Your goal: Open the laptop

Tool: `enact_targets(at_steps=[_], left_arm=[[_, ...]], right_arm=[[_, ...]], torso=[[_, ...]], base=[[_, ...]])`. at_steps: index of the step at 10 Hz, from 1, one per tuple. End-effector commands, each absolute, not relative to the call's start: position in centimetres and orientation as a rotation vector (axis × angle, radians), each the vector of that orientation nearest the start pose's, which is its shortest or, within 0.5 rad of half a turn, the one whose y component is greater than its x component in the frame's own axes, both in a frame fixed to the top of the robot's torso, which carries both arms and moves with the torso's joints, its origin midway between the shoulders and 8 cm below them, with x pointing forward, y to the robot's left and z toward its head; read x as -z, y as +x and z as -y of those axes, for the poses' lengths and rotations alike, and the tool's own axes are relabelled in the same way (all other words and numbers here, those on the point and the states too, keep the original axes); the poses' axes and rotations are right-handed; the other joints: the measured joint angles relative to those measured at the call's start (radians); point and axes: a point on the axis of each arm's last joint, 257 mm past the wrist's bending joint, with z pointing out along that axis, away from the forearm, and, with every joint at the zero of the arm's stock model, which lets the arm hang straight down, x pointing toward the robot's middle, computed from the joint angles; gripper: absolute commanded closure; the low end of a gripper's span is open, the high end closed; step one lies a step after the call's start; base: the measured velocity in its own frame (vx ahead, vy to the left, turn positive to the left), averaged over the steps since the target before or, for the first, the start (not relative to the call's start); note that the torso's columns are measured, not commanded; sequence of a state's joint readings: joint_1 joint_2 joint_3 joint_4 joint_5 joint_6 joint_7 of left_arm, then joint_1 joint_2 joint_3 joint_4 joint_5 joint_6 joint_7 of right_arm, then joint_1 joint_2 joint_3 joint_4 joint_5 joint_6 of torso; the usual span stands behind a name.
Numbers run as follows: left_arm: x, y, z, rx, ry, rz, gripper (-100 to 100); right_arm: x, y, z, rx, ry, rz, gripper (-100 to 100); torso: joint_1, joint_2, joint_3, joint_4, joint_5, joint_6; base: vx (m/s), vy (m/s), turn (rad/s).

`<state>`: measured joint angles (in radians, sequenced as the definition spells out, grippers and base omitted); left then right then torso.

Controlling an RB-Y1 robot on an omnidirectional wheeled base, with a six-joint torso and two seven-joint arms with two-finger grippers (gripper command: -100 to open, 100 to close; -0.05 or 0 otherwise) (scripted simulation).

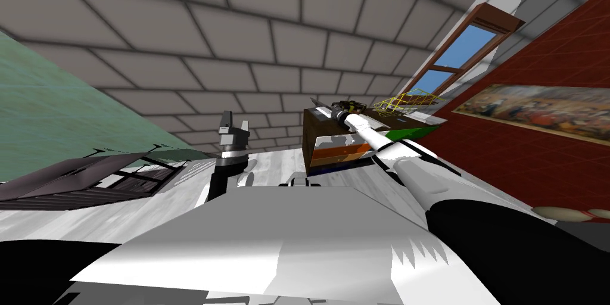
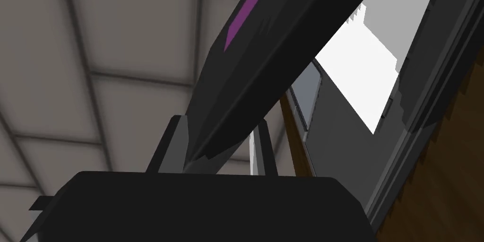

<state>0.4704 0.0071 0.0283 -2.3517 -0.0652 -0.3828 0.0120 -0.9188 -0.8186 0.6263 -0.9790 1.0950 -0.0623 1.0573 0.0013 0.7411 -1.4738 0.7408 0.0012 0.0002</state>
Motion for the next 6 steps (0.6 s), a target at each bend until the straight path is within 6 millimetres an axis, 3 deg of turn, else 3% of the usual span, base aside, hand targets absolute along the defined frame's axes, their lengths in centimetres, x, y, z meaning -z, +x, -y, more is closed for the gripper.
enact_targets(at_steps=[1, 4, 5, 6], left_arm=[[-4.4, 35.0, -27.9, 1.245, -0.632, -0.659, 0], [-4.4, 35.0, -27.9, 1.245, -0.632, -0.659, 0], [-4.4, 35.0, -27.9, 1.245, -0.632, -0.659, 0], [-4.4, 35.0, -27.9, 1.245, -0.632, -0.659, 0]], right_arm=[[-0.5, 72.4, 29.0, 1.1, -1.4, -0.948, -100], [-3.2, 72.4, 30.5, 1.094, -1.4, -0.944, -100], [-2.2, 72.4, 30.3, 1.093, -1.408, -0.95, -100], [-2.2, 72.4, 30.3, 1.09, -1.409, -0.952, 0]], torso=[[0.001, 0.0, 0.0, 0.0, 0.0, 0.001], [0.001, -0.001, -0.001, 0.0, 0.001, -0.001], [0.001, -0.001, 0.0, 0.001, 0.001, -0.002], [-0.001, -0.001, 0.0, 0.0, 0.0, -0.001]], base=[[0.001, 0.055, -0.034], [0.008, 0.072, -0.024], [0.004, 0.033, -0.012], [0.0, 0.007, 0.002]])
